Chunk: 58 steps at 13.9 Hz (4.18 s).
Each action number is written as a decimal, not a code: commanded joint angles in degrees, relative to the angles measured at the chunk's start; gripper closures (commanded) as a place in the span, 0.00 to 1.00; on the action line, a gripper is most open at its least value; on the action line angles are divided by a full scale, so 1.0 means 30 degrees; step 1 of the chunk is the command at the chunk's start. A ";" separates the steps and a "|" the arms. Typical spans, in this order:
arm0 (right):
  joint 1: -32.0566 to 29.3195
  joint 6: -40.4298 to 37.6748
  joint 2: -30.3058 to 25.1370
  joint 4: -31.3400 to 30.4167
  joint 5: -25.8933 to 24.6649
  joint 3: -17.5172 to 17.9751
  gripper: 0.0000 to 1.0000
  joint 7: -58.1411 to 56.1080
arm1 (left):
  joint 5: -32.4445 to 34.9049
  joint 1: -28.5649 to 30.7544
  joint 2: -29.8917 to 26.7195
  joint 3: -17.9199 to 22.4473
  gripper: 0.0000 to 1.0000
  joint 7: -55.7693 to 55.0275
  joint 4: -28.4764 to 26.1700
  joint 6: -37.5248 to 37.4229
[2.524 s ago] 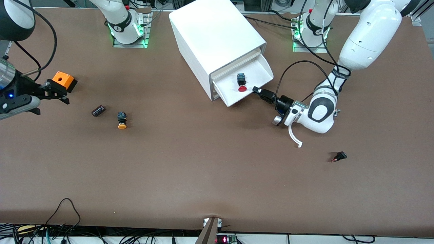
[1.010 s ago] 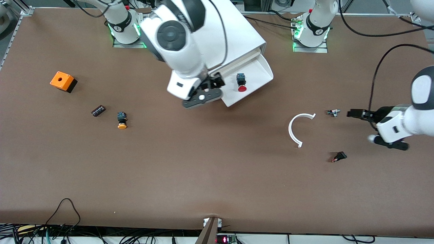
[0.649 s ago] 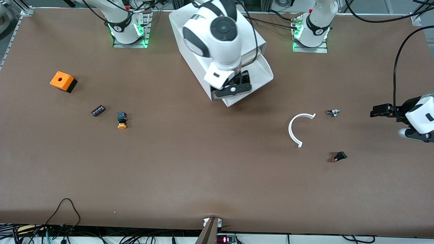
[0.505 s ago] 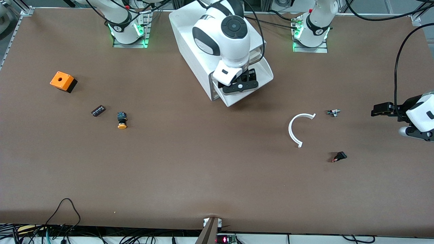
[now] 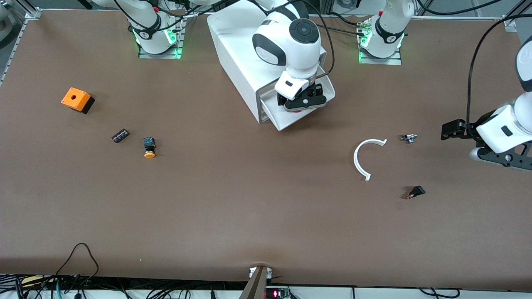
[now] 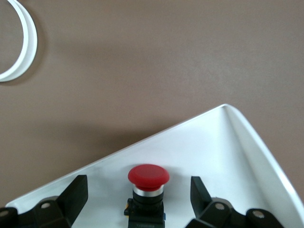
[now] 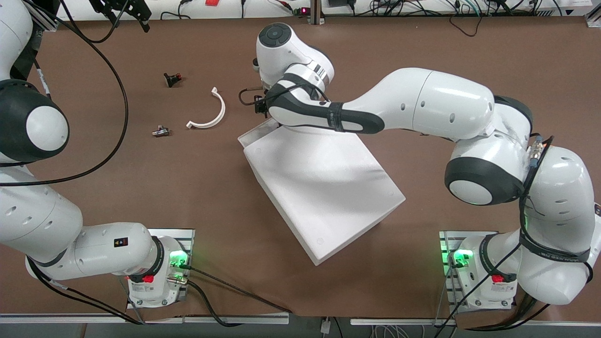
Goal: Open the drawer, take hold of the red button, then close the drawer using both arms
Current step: 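Lower the right gripper into the drawer and grasp the red button, then lift the red button out with the right gripper while the left gripper reaches the drawer, then place the red button on the table while the left gripper pushes the drawer shut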
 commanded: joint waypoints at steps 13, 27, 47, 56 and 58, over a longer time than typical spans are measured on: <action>0.0263 -0.1210 0.0642 0.0735 -0.0762 -0.0365 1.00 -0.0620 | -0.2708 -0.0483 -0.6403 0.2035 0.00 -0.1251 -0.7686 0.2259; -1.1296 -0.9762 -0.2494 0.3841 0.4483 -0.0043 1.00 -1.9146 | -0.1543 -0.0185 -0.6345 0.1683 0.00 -0.1543 -0.7805 0.2933; -1.8223 0.7624 -0.4135 -1.4170 0.2872 -0.4409 0.98 -3.5750 | -0.3096 -0.7741 0.0803 -0.2973 0.00 -2.3123 -1.2991 1.4417; -1.8489 0.7320 -0.5214 -1.4267 0.4395 -0.3476 0.01 -3.4886 | -0.3125 -0.7831 0.0247 -0.6926 0.00 -2.8843 -1.2932 1.3421; -1.8285 0.6292 -0.6006 -1.3885 0.4104 -0.2566 0.01 -3.1956 | -0.3125 -0.7831 0.0247 -0.7427 0.00 -2.9606 -1.2903 1.3421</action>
